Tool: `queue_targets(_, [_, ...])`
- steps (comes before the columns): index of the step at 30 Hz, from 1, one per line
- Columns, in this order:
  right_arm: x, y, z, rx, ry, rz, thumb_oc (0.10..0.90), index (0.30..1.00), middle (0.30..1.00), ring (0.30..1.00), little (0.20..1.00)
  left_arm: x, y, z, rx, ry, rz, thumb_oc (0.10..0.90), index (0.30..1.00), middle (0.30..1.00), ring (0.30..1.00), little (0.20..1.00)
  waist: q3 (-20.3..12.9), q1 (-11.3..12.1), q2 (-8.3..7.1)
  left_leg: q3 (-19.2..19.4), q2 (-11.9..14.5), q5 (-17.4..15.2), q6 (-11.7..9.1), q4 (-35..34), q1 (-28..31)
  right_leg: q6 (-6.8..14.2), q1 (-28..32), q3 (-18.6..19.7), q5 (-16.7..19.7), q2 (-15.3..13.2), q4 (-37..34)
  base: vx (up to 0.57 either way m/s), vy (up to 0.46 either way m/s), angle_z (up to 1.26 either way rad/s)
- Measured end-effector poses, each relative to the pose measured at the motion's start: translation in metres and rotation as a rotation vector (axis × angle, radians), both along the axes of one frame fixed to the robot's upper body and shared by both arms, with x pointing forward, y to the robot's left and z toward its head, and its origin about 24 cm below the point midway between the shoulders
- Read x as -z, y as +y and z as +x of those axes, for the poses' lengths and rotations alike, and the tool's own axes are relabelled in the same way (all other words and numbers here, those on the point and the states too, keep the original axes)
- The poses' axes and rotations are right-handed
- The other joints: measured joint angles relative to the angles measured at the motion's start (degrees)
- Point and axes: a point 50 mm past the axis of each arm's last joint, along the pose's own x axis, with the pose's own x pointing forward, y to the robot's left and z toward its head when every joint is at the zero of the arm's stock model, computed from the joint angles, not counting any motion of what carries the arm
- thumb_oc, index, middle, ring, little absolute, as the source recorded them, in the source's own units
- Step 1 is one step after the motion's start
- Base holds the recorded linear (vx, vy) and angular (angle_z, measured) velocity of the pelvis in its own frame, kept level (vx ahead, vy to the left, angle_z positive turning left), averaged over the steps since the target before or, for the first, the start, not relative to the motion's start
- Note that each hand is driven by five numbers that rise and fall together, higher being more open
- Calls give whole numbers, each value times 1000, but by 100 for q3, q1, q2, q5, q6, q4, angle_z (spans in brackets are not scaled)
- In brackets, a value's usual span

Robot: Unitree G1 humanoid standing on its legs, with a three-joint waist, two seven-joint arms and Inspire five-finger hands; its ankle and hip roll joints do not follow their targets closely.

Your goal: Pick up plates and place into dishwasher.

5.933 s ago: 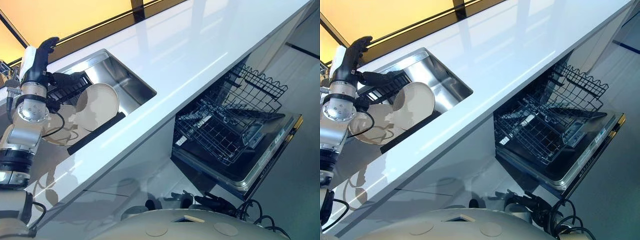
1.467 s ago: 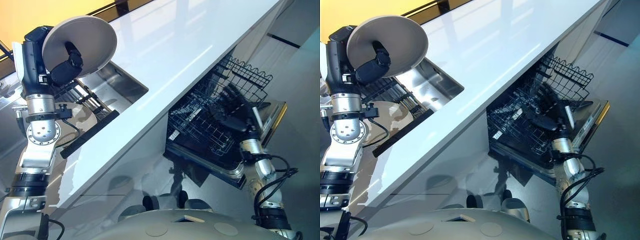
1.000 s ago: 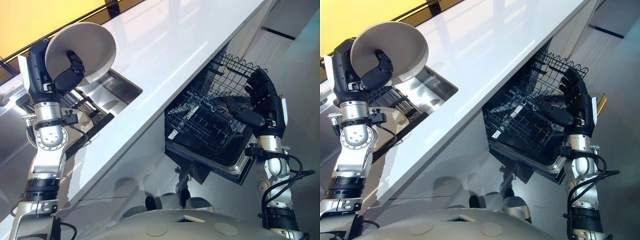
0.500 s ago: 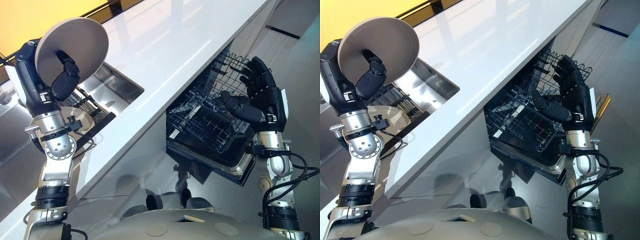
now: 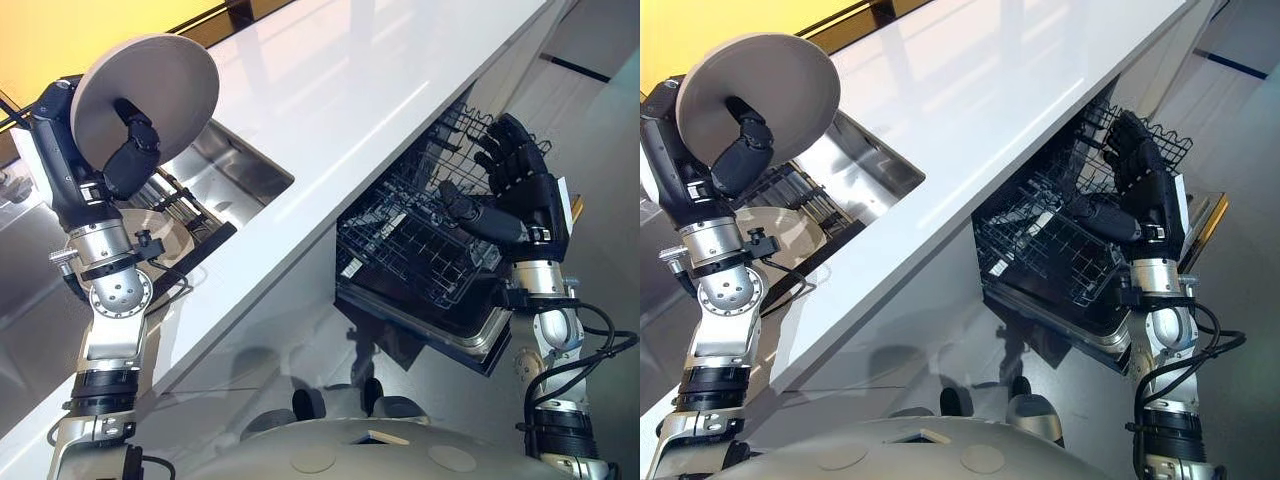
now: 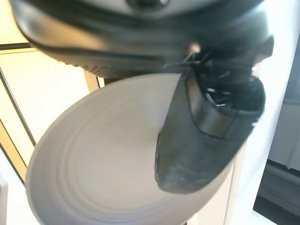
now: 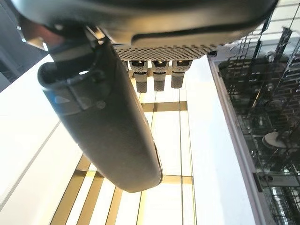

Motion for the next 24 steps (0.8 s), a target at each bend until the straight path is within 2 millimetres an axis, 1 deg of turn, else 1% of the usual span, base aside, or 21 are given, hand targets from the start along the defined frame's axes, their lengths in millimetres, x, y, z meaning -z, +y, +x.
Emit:
queue_targets(6, [-1,1,1,-20,-4,-4,800,900,900,900,900,0,0,0,2,0,-4,100,300,300,300,200,-1,36,-1,-10,0,0,0,0,0,0,8,-15,0,-1,0,0,0,0])
queue_targets(11, [-4,7,4,-100,-22,30,800,900,900,900,900,0,-1,0,9,5,1,100,300,300,300,200,-2,44,-3,-30,1,2,0,0,11,0,33,-35,0,-2,0,0,0,0])
queue_targets(16, [-14,14,11,-232,-60,95,800,900,900,900,900,0,-1,1,3,5,11,100,300,300,300,200,-3,70,-5,-90,-2,14,2,0,11,0,55,-93,-1,-8,0,-5,-13,6])
queue_targets(20, [-24,22,14,-329,-96,131,800,900,900,900,900,-2,-2,1,-10,-15,2,100,300,300,300,200,-5,142,-9,-120,-2,18,1,1,11,1,68,-145,-1,-8,0,3,-13,4])
queue_targets(24, [-25,32,16,-414,-82,128,800,900,900,900,900,-4,-3,3,-11,-32,-1,100,300,300,300,200,-21,179,-36,-156,-2,25,-2,1,8,1,78,-167,-2,-8,0,5,-11,4])
